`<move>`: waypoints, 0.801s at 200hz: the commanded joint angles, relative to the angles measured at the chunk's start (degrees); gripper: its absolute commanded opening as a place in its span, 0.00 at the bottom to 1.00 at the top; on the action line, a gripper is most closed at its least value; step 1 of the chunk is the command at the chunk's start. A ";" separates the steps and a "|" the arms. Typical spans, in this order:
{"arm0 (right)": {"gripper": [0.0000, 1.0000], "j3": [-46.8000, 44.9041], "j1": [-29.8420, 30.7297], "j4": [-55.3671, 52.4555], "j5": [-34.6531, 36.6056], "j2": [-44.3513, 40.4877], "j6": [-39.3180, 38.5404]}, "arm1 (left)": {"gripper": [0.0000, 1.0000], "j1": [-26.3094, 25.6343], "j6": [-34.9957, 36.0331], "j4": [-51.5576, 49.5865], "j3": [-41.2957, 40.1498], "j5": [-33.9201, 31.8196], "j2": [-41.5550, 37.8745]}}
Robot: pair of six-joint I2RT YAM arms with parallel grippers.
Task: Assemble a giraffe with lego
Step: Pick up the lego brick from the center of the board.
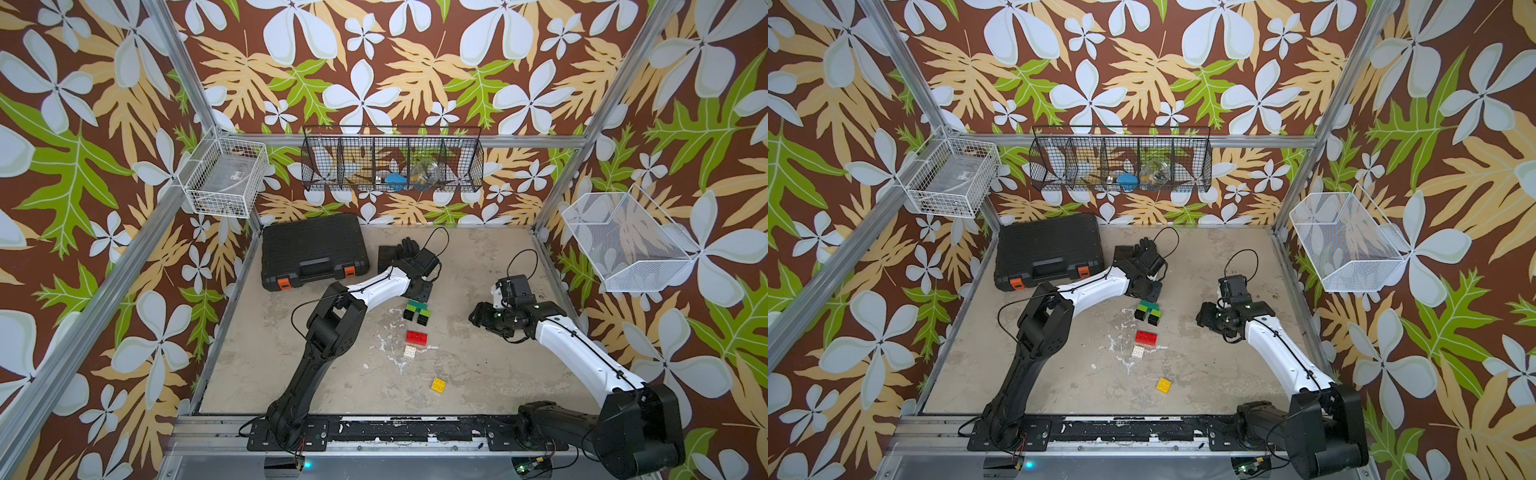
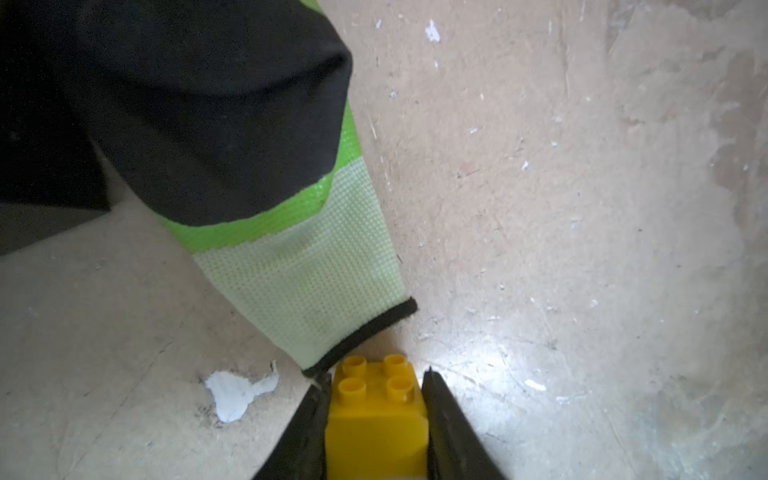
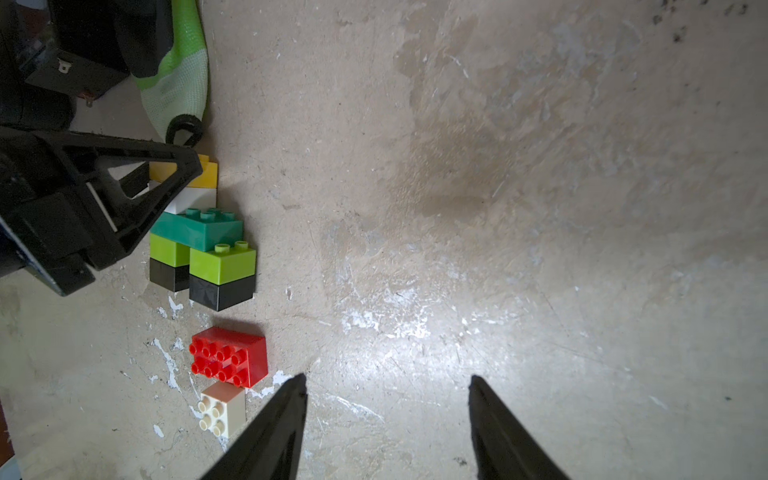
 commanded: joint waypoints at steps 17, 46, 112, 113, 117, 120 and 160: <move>0.64 -0.75 -0.15 1.18 -0.80 -0.18 -0.45 | 0.11 -0.06 -1.82 8.22 -7.66 -0.74 -6.70; 0.64 -2.12 -0.24 1.89 -2.40 -0.34 -0.51 | 0.10 -0.04 -3.52 17.18 -14.96 -0.05 -12.63; 0.64 -3.08 -0.17 14.17 -16.28 -1.62 -3.08 | 0.10 -0.12 -3.59 32.44 -26.80 4.84 -21.90; 0.64 -3.03 -0.18 14.38 -16.43 -1.64 -3.19 | 0.10 -0.15 -3.49 32.46 -26.81 4.97 -21.97; 0.64 -2.83 -0.10 15.07 -16.92 -1.73 -3.51 | 0.10 -0.24 -3.14 32.61 -27.07 5.45 -22.30; 0.64 -2.62 0.04 15.51 -17.18 -1.88 -3.95 | 0.10 -0.30 -2.87 32.83 -27.28 5.72 -22.68; 0.63 -3.14 0.52 25.37 -25.37 -2.25 -2.86 | 0.09 -0.52 -0.26 33.15 -29.98 8.79 -26.60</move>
